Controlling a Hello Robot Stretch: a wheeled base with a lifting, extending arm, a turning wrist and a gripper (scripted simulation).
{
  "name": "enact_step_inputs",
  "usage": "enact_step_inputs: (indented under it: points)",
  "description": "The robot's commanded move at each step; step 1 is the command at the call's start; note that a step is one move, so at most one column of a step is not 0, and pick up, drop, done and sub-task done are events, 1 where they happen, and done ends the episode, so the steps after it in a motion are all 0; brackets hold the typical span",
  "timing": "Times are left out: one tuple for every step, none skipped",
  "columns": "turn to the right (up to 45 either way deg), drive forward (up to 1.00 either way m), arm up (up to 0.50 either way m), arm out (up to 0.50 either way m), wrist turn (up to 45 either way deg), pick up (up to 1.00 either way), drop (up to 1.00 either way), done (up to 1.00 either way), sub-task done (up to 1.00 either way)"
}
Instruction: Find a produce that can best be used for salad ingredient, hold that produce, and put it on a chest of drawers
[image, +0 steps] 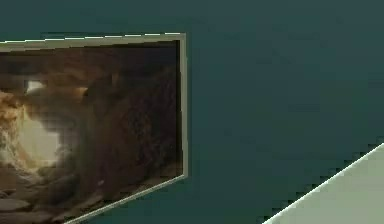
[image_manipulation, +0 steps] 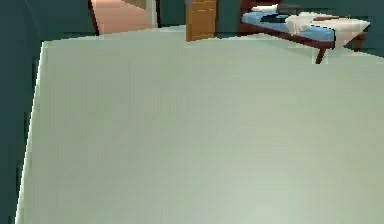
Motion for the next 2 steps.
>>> enact_step_inputs:
  points:
    - [45.0, 0.0, 0.0, 0.0, 0.0, 0.0, 0.0, 0.0, 0.0]
    - [27.0, 0.0, 0.0, 0.0, 0.0, 0.0, 0.0, 0.0, 0.0]
